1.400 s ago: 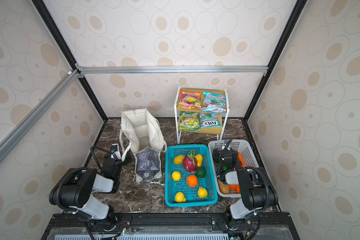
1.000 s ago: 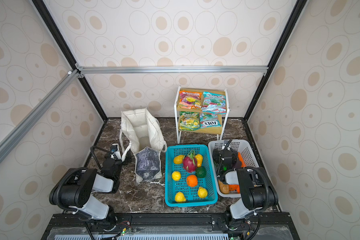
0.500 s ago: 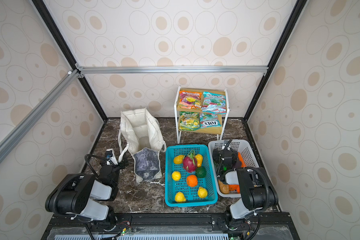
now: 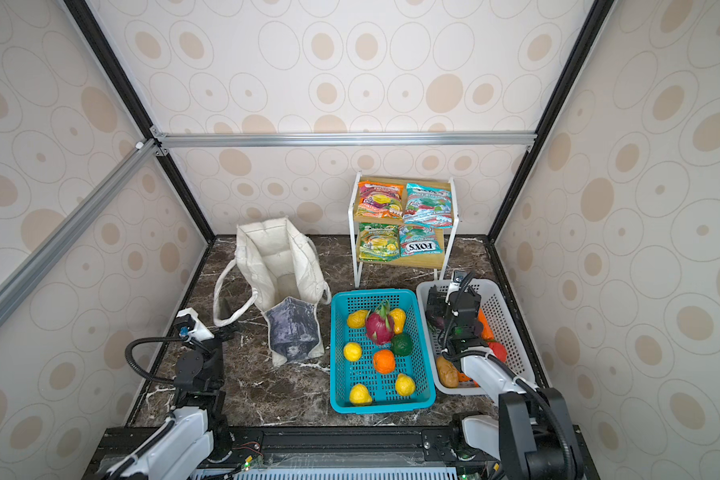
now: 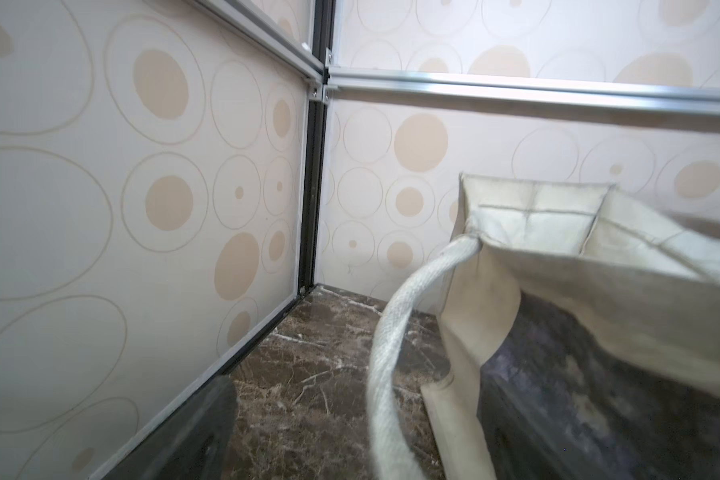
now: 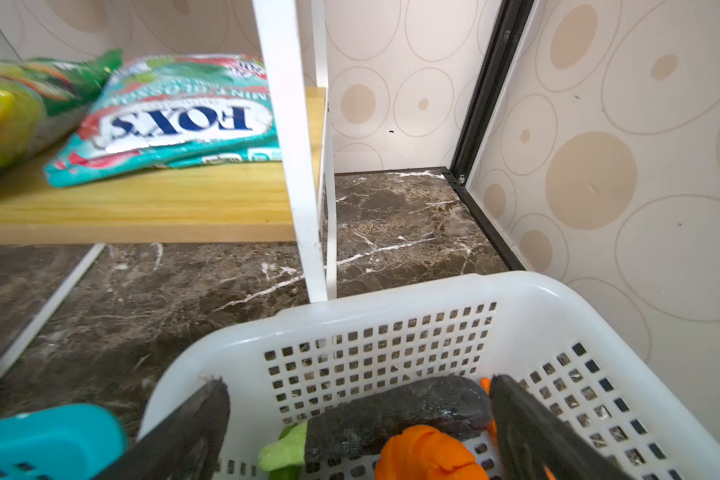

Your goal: Place the food into the grocery bag and tie it

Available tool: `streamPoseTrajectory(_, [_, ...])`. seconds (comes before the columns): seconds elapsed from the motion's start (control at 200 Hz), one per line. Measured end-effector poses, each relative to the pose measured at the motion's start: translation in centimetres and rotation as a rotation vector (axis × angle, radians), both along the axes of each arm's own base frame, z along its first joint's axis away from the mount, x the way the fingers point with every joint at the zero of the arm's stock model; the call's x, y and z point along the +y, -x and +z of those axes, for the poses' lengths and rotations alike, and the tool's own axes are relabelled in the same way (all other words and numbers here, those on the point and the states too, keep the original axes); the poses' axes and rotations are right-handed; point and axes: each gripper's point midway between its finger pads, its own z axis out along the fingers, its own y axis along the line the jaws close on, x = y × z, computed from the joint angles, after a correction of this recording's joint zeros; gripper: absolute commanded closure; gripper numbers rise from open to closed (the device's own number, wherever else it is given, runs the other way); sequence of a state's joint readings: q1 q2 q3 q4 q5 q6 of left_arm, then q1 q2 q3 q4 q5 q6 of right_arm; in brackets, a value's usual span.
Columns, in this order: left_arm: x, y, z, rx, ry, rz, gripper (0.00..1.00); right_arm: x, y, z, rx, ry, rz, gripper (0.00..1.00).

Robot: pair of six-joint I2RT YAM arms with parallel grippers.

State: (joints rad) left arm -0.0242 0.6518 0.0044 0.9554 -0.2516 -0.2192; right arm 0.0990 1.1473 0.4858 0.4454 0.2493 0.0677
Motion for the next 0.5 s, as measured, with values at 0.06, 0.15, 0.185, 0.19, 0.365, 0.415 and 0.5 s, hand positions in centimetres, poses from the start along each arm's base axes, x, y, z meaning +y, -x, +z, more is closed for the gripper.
streamPoseTrajectory(0.06, [0.0,0.8,0.7,-0.039,0.060,-0.018,0.01,0.8,0.3,0.9,-0.001,-0.042,0.036,0.00])
streamPoseTrajectory(0.15, [-0.1,1.7,1.5,-0.095,0.150,-0.047,0.01,2.2,1.0,2.2,-0.006,-0.115,0.105,0.00])
streamPoseTrajectory(0.185, [-0.2,2.0,1.6,-0.107,0.182,-0.059,0.01,2.8,1.4,2.6,-0.007,-0.143,0.135,0.00])
streamPoseTrajectory(0.19, [-0.2,2.0,1.6,-0.108,0.187,-0.061,0.01,2.8,1.4,2.6,-0.007,-0.145,0.137,0.00])
streamPoseTrajectory(0.365, [-0.6,1.7,1.0,-0.049,0.272,-0.098,0.03,5.2,2.4,3.4,0.026,-0.262,0.248,0.00])
streamPoseTrajectory(0.415, [-1.0,1.4,0.8,-0.015,0.274,-0.113,0.09,5.8,2.4,3.4,0.044,-0.288,0.271,0.00])
streamPoseTrajectory(0.5, [-1.7,0.5,-0.3,0.065,0.271,-0.145,0.20,6.9,2.3,3.8,0.068,-0.314,0.309,0.00])
